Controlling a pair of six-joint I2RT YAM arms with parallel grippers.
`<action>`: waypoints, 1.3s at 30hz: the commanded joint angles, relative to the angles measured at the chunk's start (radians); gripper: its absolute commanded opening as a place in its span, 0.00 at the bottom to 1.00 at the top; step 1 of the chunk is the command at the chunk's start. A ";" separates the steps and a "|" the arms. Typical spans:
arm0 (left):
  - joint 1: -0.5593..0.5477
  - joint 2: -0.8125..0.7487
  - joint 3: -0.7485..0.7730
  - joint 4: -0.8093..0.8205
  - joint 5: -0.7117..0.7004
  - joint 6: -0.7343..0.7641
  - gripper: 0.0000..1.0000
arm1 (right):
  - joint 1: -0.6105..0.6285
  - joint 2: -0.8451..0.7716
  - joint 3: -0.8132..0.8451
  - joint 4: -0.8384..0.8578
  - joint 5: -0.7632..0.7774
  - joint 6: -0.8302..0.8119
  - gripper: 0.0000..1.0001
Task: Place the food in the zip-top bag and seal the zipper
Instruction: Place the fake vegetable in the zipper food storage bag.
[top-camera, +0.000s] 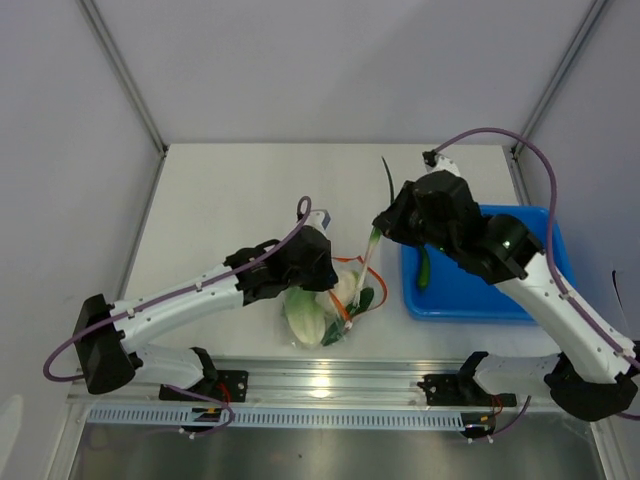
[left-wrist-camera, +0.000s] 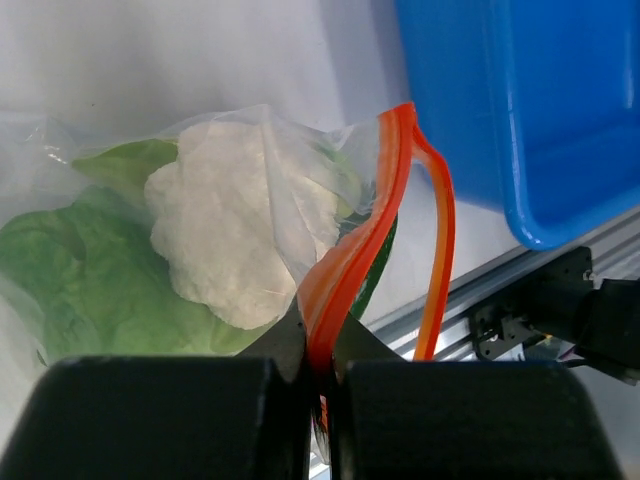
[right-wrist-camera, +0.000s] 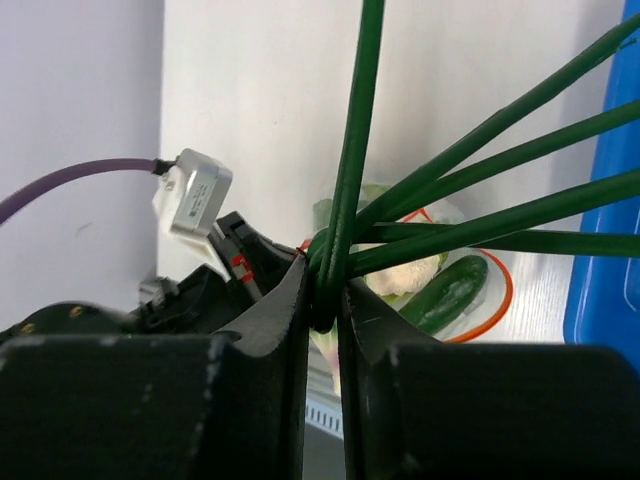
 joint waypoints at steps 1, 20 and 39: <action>0.016 -0.026 0.026 0.121 0.051 -0.026 0.00 | 0.073 0.070 -0.001 0.060 0.214 0.022 0.00; 0.069 -0.006 0.095 0.118 0.123 -0.061 0.00 | 0.257 0.056 -0.351 0.216 0.228 0.125 0.00; 0.078 -0.034 0.075 0.175 0.232 -0.067 0.01 | 0.285 -0.038 -0.599 0.353 -0.146 0.015 0.00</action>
